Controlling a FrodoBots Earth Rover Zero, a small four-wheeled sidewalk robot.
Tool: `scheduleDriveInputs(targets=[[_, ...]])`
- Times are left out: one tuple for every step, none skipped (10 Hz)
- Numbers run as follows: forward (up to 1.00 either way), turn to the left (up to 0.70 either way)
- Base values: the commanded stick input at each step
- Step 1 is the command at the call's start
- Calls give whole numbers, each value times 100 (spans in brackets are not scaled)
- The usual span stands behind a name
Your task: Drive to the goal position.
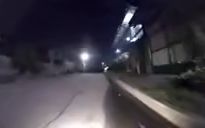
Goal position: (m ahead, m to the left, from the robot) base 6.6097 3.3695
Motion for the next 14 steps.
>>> scheduleDriveInputs(targets=[[70,-35],[70,-35],[70,-27],[70,-6],[70,0],[70,0],[70,0],[70,0],[70,0],[70,0],[70,0],[70,0],[70,0],[70,0]])
